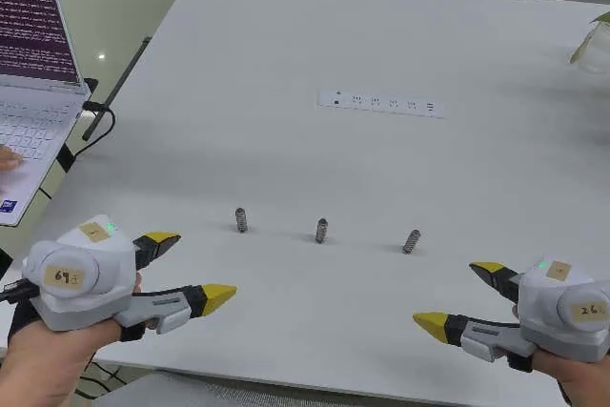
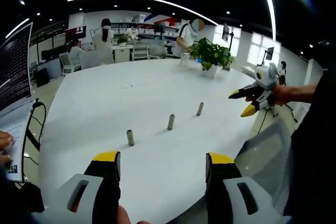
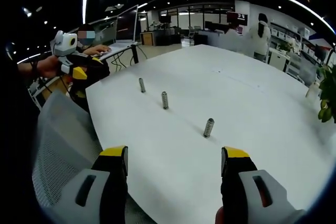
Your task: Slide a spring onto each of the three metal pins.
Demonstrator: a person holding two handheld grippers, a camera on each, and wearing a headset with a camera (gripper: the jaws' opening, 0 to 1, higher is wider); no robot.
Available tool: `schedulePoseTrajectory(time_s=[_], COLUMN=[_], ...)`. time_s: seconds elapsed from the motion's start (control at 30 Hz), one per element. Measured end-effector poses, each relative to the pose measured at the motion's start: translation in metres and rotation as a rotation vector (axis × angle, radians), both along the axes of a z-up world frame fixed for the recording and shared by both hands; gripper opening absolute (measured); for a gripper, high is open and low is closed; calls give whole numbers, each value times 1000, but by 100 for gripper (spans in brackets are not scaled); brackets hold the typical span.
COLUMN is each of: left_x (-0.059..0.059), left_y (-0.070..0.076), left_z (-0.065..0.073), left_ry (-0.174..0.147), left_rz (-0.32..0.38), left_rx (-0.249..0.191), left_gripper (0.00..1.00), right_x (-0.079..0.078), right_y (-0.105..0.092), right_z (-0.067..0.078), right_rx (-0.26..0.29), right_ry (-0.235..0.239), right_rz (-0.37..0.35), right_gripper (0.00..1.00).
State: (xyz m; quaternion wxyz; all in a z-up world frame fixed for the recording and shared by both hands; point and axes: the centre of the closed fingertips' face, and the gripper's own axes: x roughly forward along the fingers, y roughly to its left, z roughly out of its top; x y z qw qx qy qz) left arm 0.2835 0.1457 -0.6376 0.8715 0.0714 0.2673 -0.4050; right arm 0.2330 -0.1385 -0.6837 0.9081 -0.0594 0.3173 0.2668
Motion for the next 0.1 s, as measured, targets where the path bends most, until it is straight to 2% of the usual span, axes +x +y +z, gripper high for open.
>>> schedulePoseTrajectory(time_s=[0.1], left_x=[0], left_y=[2], left_z=[-2], left_ry=[-3], left_rz=[3], left_rx=[14], left_gripper=[62], right_x=[0], right_y=[1], right_z=[-1], right_rx=[-7], right_ry=[2], right_rz=[2], right_gripper=[71])
